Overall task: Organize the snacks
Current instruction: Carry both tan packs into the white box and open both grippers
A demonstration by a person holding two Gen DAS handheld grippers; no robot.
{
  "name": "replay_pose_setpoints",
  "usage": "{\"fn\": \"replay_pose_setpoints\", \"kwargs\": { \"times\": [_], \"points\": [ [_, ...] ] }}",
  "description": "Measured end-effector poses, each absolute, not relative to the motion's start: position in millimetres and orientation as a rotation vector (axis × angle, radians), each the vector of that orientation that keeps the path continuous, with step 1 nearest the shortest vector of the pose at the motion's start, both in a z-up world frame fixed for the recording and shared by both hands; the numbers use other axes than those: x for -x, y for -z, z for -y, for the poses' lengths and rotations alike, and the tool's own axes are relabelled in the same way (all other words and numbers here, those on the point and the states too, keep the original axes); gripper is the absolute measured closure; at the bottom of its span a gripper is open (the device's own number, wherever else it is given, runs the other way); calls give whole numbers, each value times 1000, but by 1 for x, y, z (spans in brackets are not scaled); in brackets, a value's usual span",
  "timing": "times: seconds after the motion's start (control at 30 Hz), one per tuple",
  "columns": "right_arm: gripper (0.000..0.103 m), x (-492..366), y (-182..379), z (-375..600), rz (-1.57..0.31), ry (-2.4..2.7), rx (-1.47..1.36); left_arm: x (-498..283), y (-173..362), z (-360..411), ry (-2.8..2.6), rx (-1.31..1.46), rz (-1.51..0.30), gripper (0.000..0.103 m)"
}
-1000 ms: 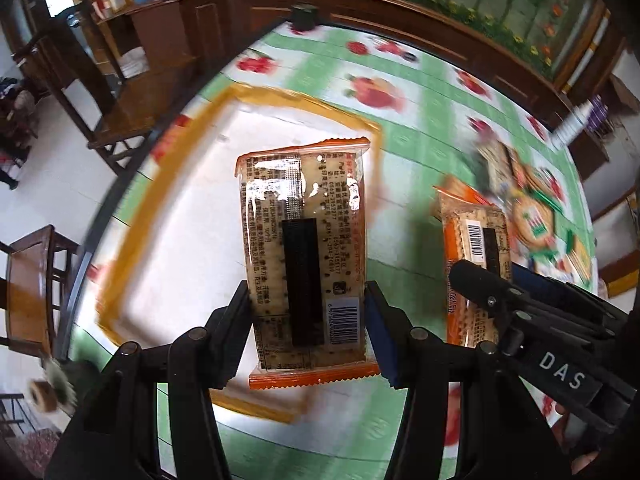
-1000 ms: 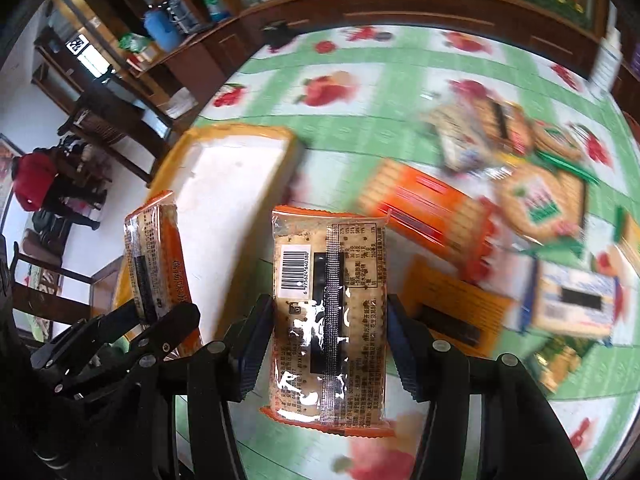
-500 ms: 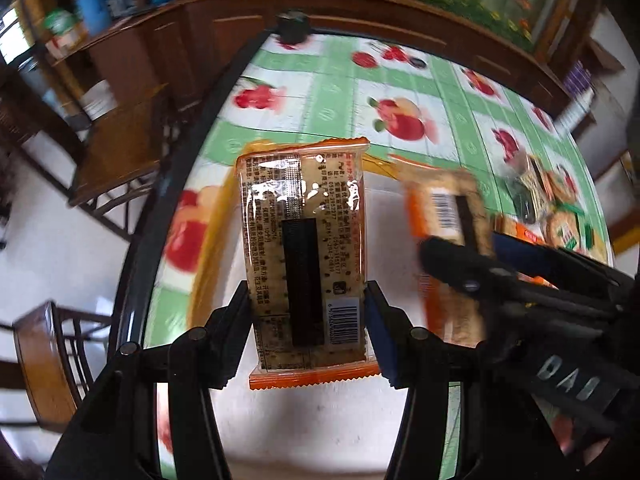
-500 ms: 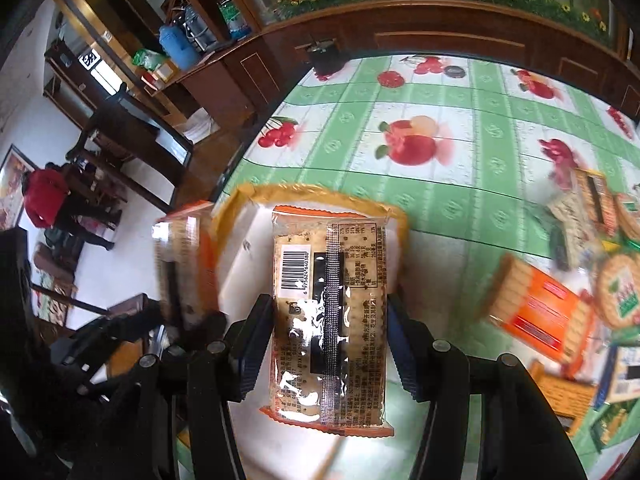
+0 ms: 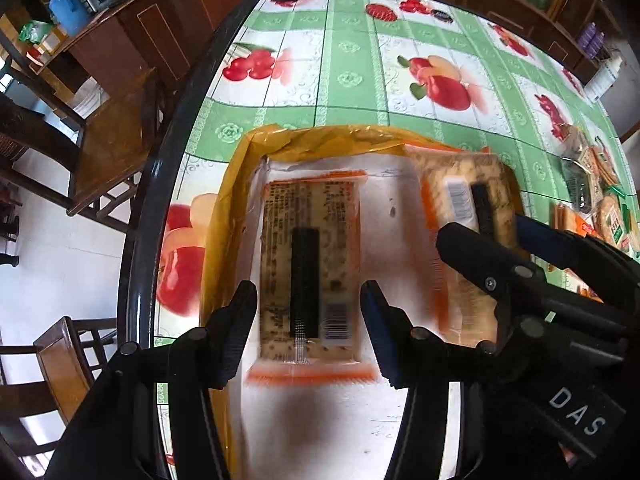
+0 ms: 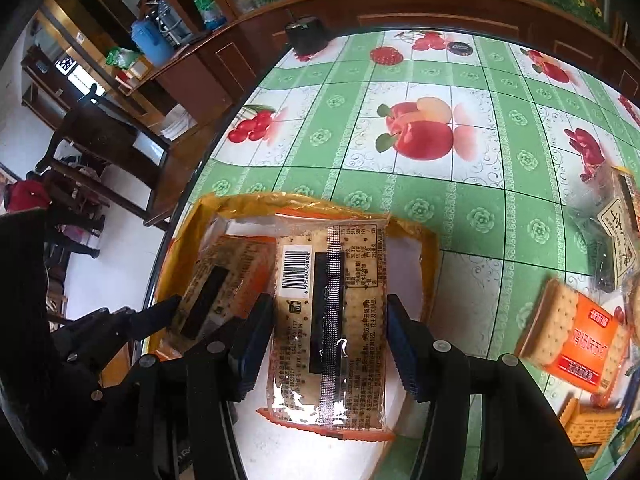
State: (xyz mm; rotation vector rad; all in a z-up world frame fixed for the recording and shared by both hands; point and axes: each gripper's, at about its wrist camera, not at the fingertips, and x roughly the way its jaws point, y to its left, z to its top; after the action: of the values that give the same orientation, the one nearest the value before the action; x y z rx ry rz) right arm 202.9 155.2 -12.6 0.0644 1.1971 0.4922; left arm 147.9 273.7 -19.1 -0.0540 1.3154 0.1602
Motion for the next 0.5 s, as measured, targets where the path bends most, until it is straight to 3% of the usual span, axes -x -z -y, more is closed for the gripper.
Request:
{"fn": "replay_pose_setpoints", "kwargs": {
  "times": [0.5],
  "points": [
    [44, -190, -4, -134, -1169, -487, -59, -125, 6, -277, -261, 137, -1311, 50]
  ]
}}
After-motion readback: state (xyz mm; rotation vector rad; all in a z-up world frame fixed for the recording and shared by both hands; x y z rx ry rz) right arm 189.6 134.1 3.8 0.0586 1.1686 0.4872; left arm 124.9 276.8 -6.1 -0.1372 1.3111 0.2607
